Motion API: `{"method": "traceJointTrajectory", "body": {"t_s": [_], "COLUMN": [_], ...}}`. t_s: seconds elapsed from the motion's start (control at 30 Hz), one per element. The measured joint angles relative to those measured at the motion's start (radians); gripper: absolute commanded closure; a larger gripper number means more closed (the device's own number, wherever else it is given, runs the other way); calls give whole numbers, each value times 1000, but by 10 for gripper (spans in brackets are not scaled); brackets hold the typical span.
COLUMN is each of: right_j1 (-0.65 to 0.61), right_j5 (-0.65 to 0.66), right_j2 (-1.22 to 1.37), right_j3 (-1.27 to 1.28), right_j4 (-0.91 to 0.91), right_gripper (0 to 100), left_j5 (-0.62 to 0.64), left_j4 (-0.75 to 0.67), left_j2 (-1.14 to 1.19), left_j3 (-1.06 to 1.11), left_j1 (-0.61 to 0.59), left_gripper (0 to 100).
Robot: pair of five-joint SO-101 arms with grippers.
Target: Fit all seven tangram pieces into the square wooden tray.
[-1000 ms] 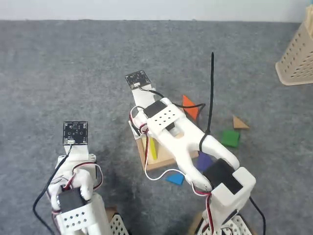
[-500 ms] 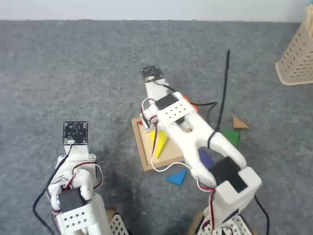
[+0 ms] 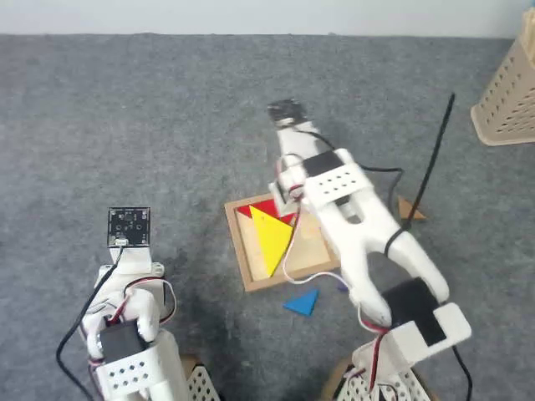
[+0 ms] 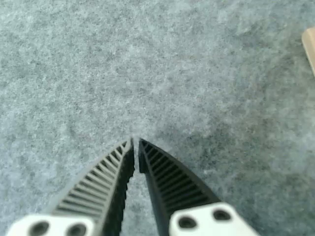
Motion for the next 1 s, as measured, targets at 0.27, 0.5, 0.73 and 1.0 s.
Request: {"method": "traceJointTrajectory", "body": {"t_s": [0.27, 0.5, 0.73, 1.0], "right_j1": [-17, -121, -144, -144], "right_j5": [35, 37, 37, 38], "right_j2": [110, 123, 123, 104], "right_j3": [25, 23, 23, 23], "right_j4": [-34, -35, -35, -35], "right_gripper": [991, 991, 991, 991], "left_j5": [0, 0, 0, 0], "left_j4": [0, 0, 0, 0], "left_j2": [0, 0, 0, 0], "left_j3": [0, 0, 0, 0], "left_j1": [0, 0, 0, 0], "left_gripper": [987, 987, 987, 987]}}
